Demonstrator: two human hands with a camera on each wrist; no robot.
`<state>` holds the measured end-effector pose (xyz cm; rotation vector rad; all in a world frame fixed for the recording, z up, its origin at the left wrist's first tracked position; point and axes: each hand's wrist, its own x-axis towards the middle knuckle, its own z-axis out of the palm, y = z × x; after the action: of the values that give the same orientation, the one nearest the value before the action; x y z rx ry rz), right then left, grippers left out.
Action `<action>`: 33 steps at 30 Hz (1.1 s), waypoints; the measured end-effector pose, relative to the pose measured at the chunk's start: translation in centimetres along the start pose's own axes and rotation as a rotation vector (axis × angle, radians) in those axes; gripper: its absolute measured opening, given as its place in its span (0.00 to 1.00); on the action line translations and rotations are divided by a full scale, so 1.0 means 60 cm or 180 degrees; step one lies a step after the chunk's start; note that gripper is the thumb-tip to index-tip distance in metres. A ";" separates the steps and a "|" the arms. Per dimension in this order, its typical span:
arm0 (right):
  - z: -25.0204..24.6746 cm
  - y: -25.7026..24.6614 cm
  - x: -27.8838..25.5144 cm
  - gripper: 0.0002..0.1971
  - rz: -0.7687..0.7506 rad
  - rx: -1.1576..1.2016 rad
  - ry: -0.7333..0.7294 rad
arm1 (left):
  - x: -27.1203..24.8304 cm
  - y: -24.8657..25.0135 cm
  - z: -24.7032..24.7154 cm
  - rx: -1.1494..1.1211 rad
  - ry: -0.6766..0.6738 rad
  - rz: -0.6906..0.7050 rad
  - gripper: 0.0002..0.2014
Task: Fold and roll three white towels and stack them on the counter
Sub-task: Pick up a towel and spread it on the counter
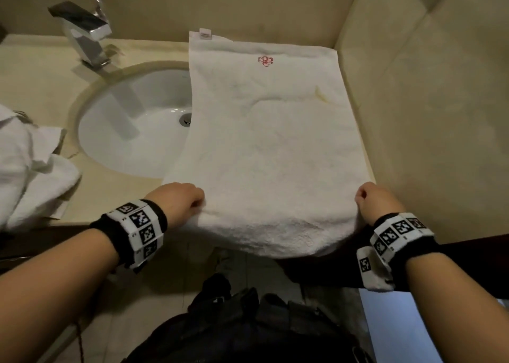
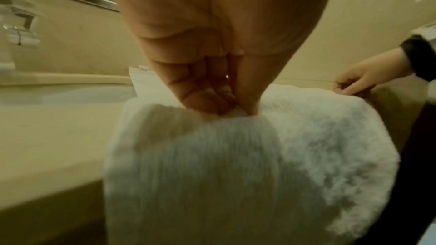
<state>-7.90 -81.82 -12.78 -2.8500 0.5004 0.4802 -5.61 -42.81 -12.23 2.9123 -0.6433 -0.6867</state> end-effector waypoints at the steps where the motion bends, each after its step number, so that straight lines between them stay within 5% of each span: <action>1: -0.005 0.002 0.003 0.08 0.0038 -0.0080 -0.0109 | -0.002 -0.004 0.000 -0.0010 -0.0113 0.0062 0.06; 8: -0.054 -0.047 0.034 0.12 -0.0073 -0.0372 -0.0507 | 0.016 -0.019 -0.056 -0.0465 -0.0495 0.0274 0.08; 14: -0.120 -0.142 0.159 0.08 -0.0541 0.0403 0.0315 | 0.150 -0.104 -0.166 -0.1524 0.0494 -0.0615 0.10; 22: -0.162 -0.183 0.420 0.12 -0.0062 0.0473 0.0572 | 0.403 -0.258 -0.201 -0.2572 0.0326 -0.1701 0.27; 28: -0.157 -0.181 0.521 0.02 0.0253 0.0094 0.0243 | 0.492 -0.275 -0.168 -0.4097 0.0390 -0.2211 0.11; 33: -0.167 -0.203 0.556 0.03 0.0232 -0.0104 0.0032 | 0.485 -0.298 -0.181 -0.4317 0.0475 -0.2249 0.06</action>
<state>29.00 -83.00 -13.40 -2.8749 0.6053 0.4915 29.63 -38.89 -17.49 1.7508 0.6920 -0.5640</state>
